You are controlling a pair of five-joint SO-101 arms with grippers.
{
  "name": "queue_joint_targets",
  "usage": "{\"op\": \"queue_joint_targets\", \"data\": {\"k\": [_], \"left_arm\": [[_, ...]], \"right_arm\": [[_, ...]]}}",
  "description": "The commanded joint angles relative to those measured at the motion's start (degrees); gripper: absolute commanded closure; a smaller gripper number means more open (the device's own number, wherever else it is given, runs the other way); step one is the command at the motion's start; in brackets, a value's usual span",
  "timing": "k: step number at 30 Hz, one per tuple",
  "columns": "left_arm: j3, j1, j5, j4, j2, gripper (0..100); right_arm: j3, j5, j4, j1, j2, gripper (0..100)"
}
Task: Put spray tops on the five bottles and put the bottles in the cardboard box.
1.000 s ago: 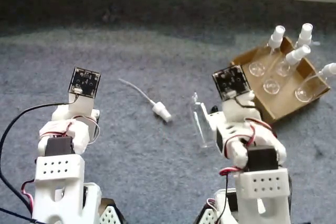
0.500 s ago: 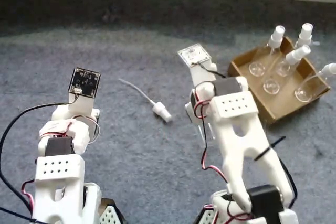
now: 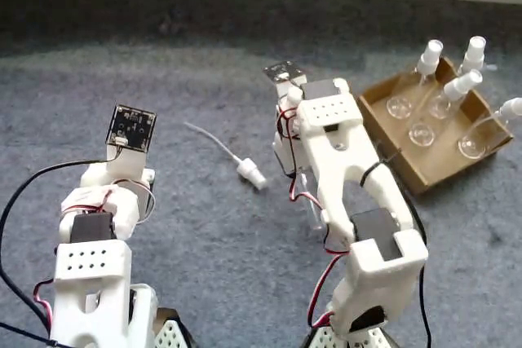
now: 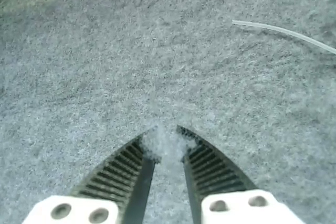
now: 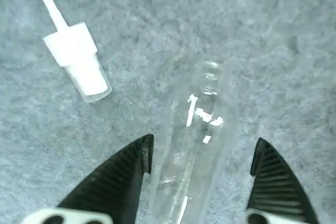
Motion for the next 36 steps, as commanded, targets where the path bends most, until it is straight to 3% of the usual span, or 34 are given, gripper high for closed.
{"op": "queue_joint_targets", "data": {"k": [1, 11, 23, 29, 36], "left_arm": [[-0.3, 0.0, 0.7, -1.1, -1.1, 99], [-0.3, 0.0, 0.7, -1.1, -1.1, 99], [-0.3, 0.0, 0.7, -1.1, -1.1, 99], [-0.3, 0.1, 0.4, -1.1, -1.1, 99], [-0.3, 6.2, 0.4, -0.7, -1.1, 99]], "right_arm": [[-8.8, -0.6, 4.4, -0.4, 2.9, 73.5], [-21.6, -0.6, 10.2, -0.2, 17.1, 75.9], [-31.7, -0.3, 17.1, 1.2, 18.7, 85.1], [-35.0, -0.7, 17.1, 3.3, 10.2, 85.1], [-23.4, -0.7, 17.1, 3.8, -10.2, 85.1]]}}
